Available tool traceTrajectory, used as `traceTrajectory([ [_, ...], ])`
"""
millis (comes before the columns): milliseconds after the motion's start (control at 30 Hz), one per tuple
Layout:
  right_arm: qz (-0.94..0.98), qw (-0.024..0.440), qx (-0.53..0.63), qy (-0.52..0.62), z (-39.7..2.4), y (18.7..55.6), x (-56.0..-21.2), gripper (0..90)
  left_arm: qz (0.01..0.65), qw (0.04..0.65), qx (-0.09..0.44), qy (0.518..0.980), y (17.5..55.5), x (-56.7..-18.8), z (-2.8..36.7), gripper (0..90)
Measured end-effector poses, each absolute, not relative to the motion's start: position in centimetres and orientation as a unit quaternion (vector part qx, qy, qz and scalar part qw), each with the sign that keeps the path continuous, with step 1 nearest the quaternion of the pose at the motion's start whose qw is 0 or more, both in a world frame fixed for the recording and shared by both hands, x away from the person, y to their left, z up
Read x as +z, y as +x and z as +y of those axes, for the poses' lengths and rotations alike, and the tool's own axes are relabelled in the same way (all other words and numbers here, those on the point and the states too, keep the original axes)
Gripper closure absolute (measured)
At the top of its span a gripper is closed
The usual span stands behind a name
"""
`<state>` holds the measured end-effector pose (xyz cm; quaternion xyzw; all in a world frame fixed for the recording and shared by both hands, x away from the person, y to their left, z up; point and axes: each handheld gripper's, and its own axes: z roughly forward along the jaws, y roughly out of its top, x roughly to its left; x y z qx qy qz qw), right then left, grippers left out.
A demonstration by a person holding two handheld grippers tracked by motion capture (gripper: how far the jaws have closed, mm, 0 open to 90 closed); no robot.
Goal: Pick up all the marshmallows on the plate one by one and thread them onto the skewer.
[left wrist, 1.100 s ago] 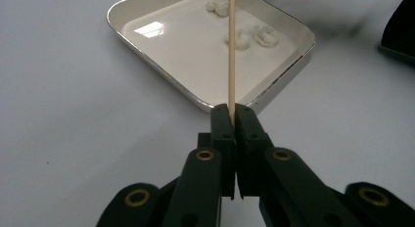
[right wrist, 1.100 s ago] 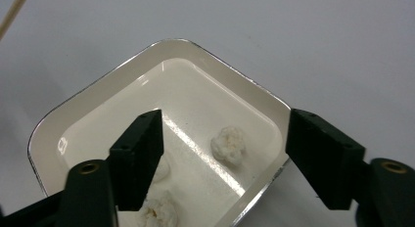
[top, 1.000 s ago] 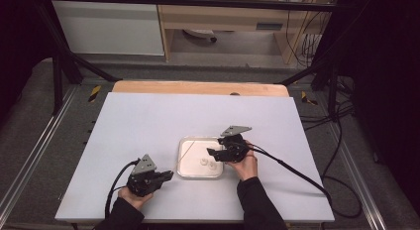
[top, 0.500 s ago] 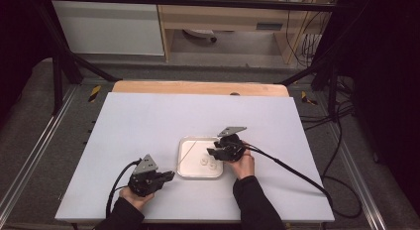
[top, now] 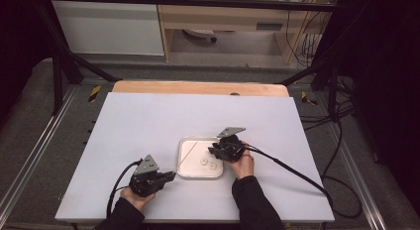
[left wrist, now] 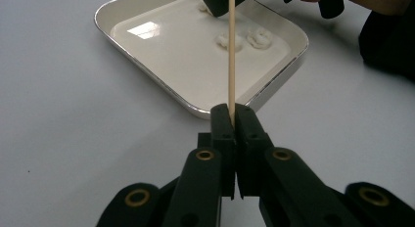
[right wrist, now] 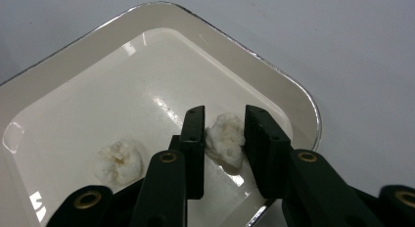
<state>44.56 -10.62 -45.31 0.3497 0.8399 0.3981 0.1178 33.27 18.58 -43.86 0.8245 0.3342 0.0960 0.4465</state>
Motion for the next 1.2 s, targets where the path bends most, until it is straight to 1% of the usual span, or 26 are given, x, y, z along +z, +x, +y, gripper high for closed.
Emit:
traceTrajectory([
  [167,0.836,0.110,0.405,0.353,-10.8,44.5,-44.8,72.7,0.334,0.448,0.096,0.824,33.2,-43.8,18.6,88.1],
  [300,0.828,0.094,0.423,0.356,-11.2,44.2,-43.7,72.6,0.332,0.449,0.097,0.824,33.1,-43.8,18.5,88.1],
  [700,0.779,0.025,0.511,0.362,-13.1,42.4,-40.8,72.0,0.325,0.458,0.098,0.822,32.7,-43.7,18.1,88.1],
  [867,0.755,0.009,0.550,0.356,-13.7,41.7,-39.3,71.6,0.322,0.464,0.098,0.819,32.5,-43.6,17.9,88.1],
  [967,0.733,-0.010,0.579,0.356,-14.0,41.3,-38.4,71.6,0.318,0.470,0.100,0.817,32.3,-43.5,17.8,88.1],
  [1200,0.707,-0.029,0.611,0.355,-14.1,41.1,-37.5,71.4,0.310,0.477,0.101,0.816,32.1,-43.4,17.5,88.1],
])
